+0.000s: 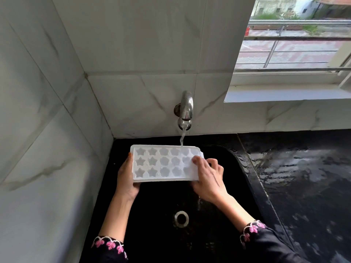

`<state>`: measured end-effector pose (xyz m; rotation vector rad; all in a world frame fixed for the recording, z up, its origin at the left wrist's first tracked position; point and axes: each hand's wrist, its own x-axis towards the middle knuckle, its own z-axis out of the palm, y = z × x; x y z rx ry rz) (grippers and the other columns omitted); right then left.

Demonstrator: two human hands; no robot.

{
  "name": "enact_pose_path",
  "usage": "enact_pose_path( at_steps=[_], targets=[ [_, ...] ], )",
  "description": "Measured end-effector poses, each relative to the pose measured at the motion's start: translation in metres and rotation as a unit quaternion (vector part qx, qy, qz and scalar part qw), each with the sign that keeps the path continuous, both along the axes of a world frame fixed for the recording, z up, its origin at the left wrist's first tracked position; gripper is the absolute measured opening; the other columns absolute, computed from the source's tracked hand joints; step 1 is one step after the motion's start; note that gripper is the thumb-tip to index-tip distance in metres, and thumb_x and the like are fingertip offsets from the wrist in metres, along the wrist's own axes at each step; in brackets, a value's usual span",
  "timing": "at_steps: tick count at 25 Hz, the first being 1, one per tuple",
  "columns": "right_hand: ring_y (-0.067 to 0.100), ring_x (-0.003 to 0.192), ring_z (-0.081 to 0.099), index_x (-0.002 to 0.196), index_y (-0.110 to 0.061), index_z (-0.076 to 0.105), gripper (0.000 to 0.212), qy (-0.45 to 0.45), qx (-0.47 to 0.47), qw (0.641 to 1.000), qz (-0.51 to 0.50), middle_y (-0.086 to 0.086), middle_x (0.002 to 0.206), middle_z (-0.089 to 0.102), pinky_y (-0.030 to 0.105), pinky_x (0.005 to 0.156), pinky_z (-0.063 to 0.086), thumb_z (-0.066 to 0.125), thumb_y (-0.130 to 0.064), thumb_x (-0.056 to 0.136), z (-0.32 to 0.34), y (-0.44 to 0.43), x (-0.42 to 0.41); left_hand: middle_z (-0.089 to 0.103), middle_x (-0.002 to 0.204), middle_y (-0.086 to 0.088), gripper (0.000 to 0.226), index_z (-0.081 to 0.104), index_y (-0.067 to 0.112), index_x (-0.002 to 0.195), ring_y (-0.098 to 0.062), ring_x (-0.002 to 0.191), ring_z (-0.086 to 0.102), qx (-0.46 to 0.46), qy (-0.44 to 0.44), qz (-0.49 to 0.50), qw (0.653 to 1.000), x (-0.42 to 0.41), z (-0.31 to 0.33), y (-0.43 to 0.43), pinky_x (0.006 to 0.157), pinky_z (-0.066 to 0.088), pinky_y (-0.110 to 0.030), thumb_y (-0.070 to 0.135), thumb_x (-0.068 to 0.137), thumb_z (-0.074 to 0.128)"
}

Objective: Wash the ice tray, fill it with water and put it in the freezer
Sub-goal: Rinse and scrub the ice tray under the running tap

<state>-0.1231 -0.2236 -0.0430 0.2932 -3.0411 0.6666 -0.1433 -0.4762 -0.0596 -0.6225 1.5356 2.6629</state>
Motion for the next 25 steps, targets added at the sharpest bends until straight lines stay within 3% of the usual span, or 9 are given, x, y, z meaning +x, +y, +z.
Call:
enact_pose_path(
  at_steps=[3,5,7,10,14,16,18,21,25],
  targets=[
    [0.015,0.138,0.029,0.151,-0.026,0.027,0.086,-0.201,-0.230,0.950,-0.064,-0.005,0.144,0.035,0.031,0.111,0.026,0.074,-0.025,0.079,-0.019,-0.008,0.014,0.069,0.116,-0.019,0.046,0.067,0.005,0.120,-0.037,0.106,0.066,-0.069,0.012,0.015,0.997,-0.010,0.009,0.017,0.092,0.053,-0.057,0.042,0.093,0.059],
    [0.014,0.138,0.041,0.155,-0.026,0.025,0.089,-0.297,-0.271,0.914,-0.057,-0.006,0.150,0.040,0.019,0.106,0.030,0.075,-0.020,0.081,-0.039,-0.007,0.024,0.070,0.117,-0.014,0.035,0.069,0.009,0.117,-0.032,0.111,0.064,-0.141,0.047,-0.018,0.989,-0.015,0.018,0.040,0.100,0.048,-0.057,0.034,0.095,0.060],
    [0.015,0.131,0.050,0.154,-0.027,0.029,0.082,-0.324,-0.269,0.902,-0.090,-0.002,0.148,0.050,0.024,0.108,0.039,0.071,-0.021,0.084,-0.049,-0.009,0.028,0.071,0.118,-0.006,0.033,0.070,0.017,0.120,-0.023,0.114,0.064,-0.207,0.090,-0.079,0.971,-0.017,0.018,0.067,0.103,0.048,-0.048,0.035,0.094,0.061],
    [0.015,0.123,0.055,0.147,-0.021,0.040,0.068,-0.224,-0.248,0.935,-0.118,0.000,0.141,0.053,0.035,0.106,0.045,0.066,-0.022,0.085,-0.046,-0.016,0.025,0.072,0.114,0.010,0.020,0.071,0.036,0.111,-0.009,0.112,0.064,-0.243,0.129,-0.120,0.954,-0.022,0.013,0.093,0.100,0.048,-0.032,0.036,0.094,0.061],
    [0.008,0.116,0.051,0.133,-0.033,0.050,0.060,-0.090,-0.253,0.963,-0.014,-0.008,0.128,0.047,0.022,0.098,0.043,0.057,-0.010,0.078,-0.011,-0.022,0.030,0.072,0.098,0.003,0.024,0.070,0.014,0.115,-0.008,0.090,0.067,-0.158,0.071,-0.063,0.983,-0.023,0.009,0.103,0.080,0.054,-0.023,0.026,0.097,0.057],
    [0.010,0.121,0.042,0.136,-0.038,0.047,0.065,-0.103,-0.177,0.977,0.063,-0.007,0.131,0.042,0.026,0.103,0.038,0.053,-0.013,0.076,0.006,-0.027,0.027,0.071,0.099,-0.009,0.030,0.069,0.006,0.111,-0.018,0.082,0.067,-0.066,0.012,-0.043,0.997,-0.022,0.001,0.101,0.068,0.055,-0.028,0.030,0.098,0.055],
    [0.018,0.122,0.036,0.142,-0.037,0.042,0.067,-0.106,-0.080,0.988,0.072,-0.004,0.133,0.037,0.035,0.105,0.037,0.052,-0.017,0.079,0.015,-0.035,0.022,0.066,0.110,-0.023,0.050,0.062,-0.002,0.121,-0.031,0.086,0.066,0.030,-0.030,-0.045,0.998,-0.018,-0.004,0.101,0.068,0.056,-0.037,0.040,0.096,0.053],
    [0.024,0.123,0.032,0.148,-0.033,0.034,0.072,-0.110,-0.047,0.990,0.078,0.001,0.137,0.032,0.040,0.105,0.037,0.053,-0.021,0.079,0.016,-0.037,0.022,0.062,0.121,-0.028,0.061,0.057,-0.004,0.129,-0.038,0.095,0.064,0.082,-0.036,-0.022,0.996,-0.019,-0.006,0.102,0.070,0.060,-0.044,0.047,0.094,0.055],
    [0.022,0.115,0.044,0.146,-0.037,0.034,0.077,0.012,0.100,0.984,0.146,-0.003,0.131,0.043,0.039,0.093,0.042,0.052,-0.019,0.073,0.019,-0.010,0.012,0.057,0.133,-0.030,0.090,0.055,-0.003,0.132,-0.047,0.118,0.058,0.124,-0.024,-0.041,0.991,-0.023,-0.007,0.107,0.096,0.050,-0.058,0.062,0.073,0.071]
  ],
)
